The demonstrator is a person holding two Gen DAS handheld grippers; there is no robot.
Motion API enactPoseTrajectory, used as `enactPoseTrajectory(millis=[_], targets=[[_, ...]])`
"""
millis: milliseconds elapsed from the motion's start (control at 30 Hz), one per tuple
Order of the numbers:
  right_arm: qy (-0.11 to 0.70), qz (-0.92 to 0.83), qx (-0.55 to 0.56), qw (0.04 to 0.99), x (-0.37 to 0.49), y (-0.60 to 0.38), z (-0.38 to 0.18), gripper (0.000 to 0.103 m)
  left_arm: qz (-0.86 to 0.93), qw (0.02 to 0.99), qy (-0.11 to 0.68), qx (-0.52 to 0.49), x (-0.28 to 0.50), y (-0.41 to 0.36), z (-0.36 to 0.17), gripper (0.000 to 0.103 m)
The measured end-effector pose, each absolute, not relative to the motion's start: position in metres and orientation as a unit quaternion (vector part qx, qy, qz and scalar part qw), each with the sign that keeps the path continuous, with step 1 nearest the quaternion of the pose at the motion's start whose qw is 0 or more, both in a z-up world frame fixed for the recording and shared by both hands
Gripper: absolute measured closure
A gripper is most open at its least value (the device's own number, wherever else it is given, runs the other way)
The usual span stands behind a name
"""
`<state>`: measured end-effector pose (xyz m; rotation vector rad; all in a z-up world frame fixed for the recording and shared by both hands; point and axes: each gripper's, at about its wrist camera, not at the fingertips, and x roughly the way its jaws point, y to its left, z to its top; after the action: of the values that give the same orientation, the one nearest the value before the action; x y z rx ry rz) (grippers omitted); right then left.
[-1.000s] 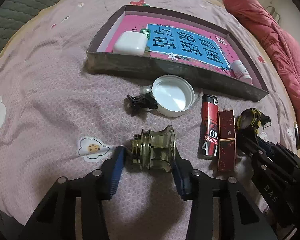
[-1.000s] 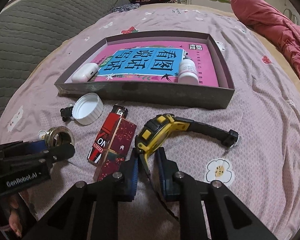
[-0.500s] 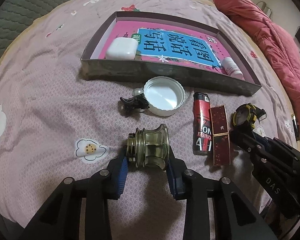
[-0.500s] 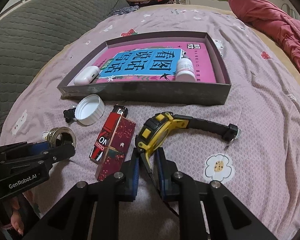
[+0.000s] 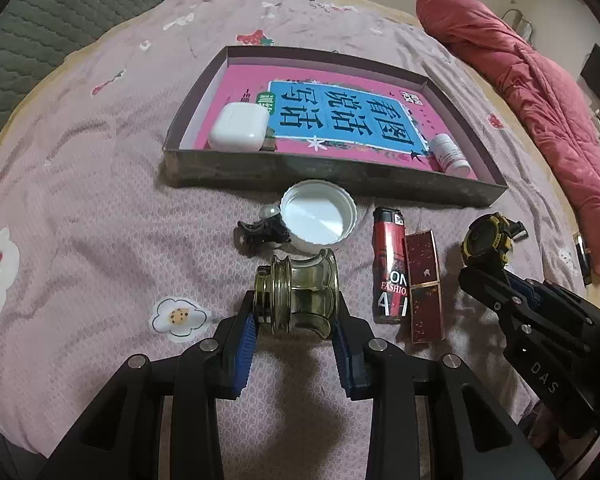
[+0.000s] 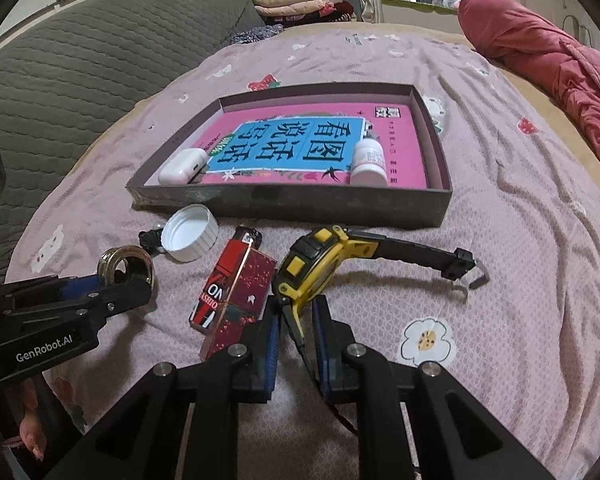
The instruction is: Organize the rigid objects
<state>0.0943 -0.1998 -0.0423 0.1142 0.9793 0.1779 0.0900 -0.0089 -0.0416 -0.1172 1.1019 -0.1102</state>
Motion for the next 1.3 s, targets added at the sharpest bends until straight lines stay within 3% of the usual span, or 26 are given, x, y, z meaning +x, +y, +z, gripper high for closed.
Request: enactPoseTrajectory(millis=[1300], targets=[[0.414, 0.095, 0.013, 0.905, 0.150, -0.194, 0.014, 0.087, -0.061, 0.876, 0.478, -0.023, 0.162, -0.021, 0.004, 0.068]])
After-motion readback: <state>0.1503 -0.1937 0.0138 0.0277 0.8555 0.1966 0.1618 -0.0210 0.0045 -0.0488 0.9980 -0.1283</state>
